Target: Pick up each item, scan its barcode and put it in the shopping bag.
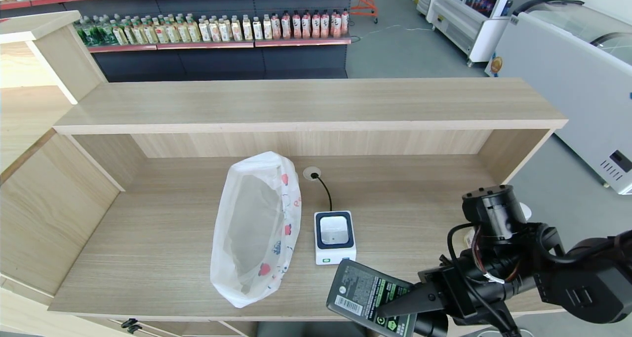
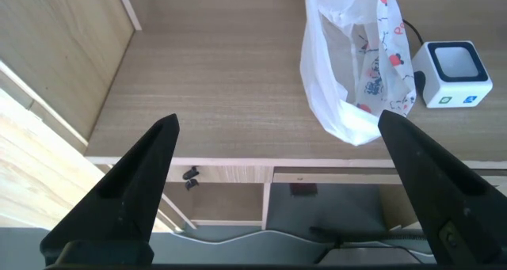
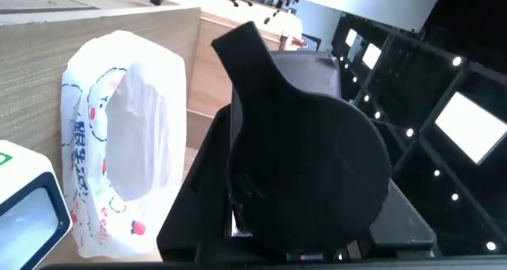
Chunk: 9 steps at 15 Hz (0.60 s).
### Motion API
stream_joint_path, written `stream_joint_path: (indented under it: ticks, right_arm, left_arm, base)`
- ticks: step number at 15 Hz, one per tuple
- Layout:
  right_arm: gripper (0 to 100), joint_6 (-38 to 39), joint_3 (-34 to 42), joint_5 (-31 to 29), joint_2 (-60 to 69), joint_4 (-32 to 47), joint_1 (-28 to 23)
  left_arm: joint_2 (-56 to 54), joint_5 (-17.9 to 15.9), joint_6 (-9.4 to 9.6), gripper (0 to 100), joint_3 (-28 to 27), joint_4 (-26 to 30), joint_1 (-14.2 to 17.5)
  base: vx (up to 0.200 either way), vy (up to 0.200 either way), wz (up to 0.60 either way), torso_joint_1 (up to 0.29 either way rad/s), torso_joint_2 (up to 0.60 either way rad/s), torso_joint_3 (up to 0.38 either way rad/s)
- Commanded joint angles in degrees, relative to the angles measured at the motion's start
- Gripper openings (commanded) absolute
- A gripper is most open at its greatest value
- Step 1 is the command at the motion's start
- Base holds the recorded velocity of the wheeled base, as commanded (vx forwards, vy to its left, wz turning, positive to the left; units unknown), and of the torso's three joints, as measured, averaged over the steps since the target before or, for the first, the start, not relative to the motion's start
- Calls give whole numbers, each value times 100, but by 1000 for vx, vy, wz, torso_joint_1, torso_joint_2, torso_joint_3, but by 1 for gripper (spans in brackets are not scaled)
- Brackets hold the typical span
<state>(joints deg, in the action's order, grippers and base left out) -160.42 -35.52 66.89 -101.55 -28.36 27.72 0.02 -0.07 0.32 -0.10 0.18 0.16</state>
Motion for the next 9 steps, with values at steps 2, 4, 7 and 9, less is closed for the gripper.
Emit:
stream_joint_path:
  ticks: [2, 4, 7, 9]
  right_arm:
    - [0, -174, -34, 140, -93, 14, -100]
    - [0, -183, -113, 158, -76, 5, -109]
    - [0, -183, -157, 166, -84, 5, -118]
    - [0, -183, -157, 166, -84, 5, -118]
  left_arm:
    - [-2, 7, 3, 100, 1, -1, 2]
    - [-2, -1, 3, 100, 1, -1, 2]
    - [-2, -1, 3, 100, 1, -1, 2]
    - [-2, -1, 3, 100, 1, -1, 2]
  base:
    - [0, 0, 0, 0, 0, 0]
    - [0, 0, 0, 0, 0, 0]
    - [0, 0, 0, 0, 0, 0]
    - [0, 0, 0, 0, 0, 0]
